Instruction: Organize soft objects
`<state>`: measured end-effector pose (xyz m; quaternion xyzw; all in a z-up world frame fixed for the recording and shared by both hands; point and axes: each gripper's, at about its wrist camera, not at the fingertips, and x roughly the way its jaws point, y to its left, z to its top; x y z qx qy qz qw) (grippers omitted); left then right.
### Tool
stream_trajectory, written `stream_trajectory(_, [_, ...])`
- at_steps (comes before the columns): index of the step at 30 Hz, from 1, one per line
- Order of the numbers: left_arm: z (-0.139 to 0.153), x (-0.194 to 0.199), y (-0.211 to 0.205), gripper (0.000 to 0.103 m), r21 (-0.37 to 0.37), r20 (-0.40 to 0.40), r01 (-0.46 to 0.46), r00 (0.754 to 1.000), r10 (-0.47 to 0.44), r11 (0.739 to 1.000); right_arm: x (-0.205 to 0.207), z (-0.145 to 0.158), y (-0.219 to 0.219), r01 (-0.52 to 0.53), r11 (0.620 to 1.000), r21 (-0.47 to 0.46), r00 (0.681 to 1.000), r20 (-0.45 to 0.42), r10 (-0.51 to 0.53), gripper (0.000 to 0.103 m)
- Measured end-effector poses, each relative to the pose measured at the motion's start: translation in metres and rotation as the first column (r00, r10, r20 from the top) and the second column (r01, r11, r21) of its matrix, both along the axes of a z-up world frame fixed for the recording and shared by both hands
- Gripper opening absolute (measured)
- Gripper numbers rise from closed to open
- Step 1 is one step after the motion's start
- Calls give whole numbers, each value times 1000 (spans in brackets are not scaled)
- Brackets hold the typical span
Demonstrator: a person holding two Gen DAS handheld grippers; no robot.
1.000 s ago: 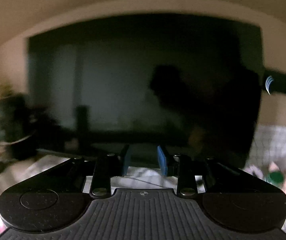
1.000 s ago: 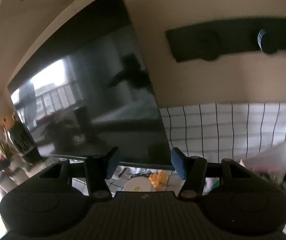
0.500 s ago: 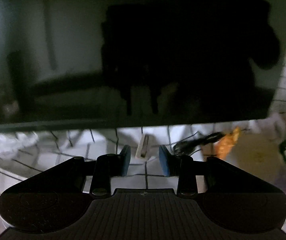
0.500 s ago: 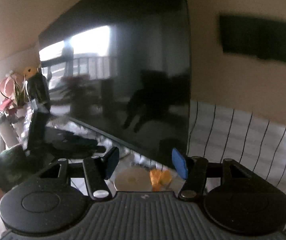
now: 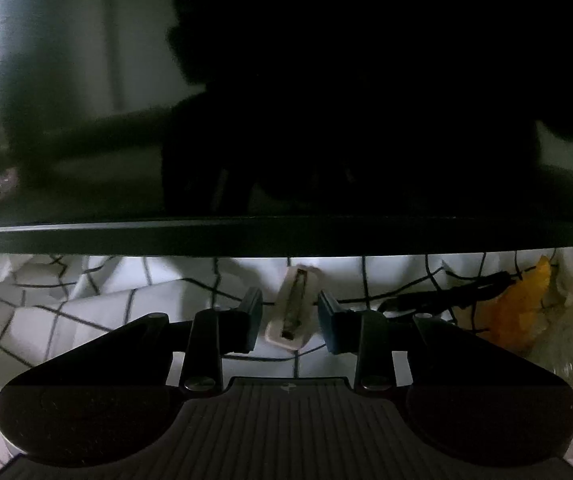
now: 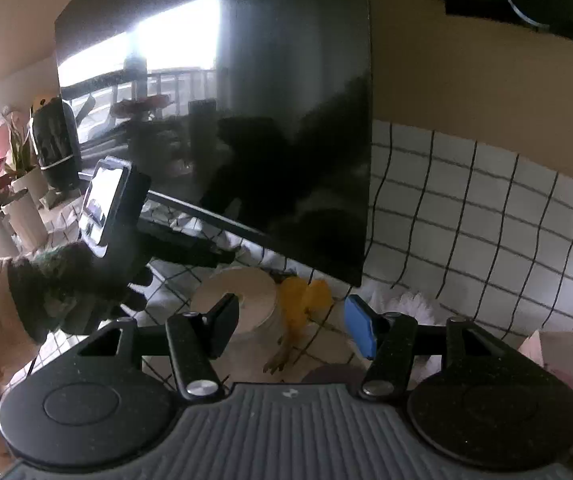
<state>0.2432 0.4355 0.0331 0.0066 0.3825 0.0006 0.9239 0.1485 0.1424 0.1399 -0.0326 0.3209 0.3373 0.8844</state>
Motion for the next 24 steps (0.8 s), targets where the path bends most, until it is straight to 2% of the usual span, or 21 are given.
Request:
stream_trajectory(4, [-4, 6, -4, 35, 12, 1, 16, 1000, -16, 1000, -1, -5, 2, 8, 1000, -13, 1000, -20, -8, 59])
stream_trajectory(6, [-5, 6, -3, 28, 16, 5, 10, 1000, -10, 1000, -3, -6, 1, 12, 1000, -20, 1000, -22, -12, 59])
stream_trajectory(7, [-4, 6, -1, 25, 9, 6, 2, 1000, -2, 1000, -4, -6, 0, 14, 1000, -23, 1000, -23, -14, 59])
stream_trajectory(11, [3, -2, 8, 23, -61, 9, -22, 1000, 23, 998, -4, -8, 1, 26, 999, -30, 999, -27, -26, 59])
stream_trajectory(14, [3, -10, 10, 23, -52, 17, -13, 1000, 14, 999, -6, -7, 1, 26, 999, -33, 999, -27, -27, 59])
stream_trajectory(17, [12, -30, 13, 23, -79, 34, -23, 999, 26, 997, -8, -6, 3, 21, 999, -36, 1000, -22, -22, 59])
stream_trajectory(24, [36, -120, 21, 23, -198, 131, -101, 983, 128, 975, -15, -1, 17, -8, 998, -65, 1000, 29, 10, 58])
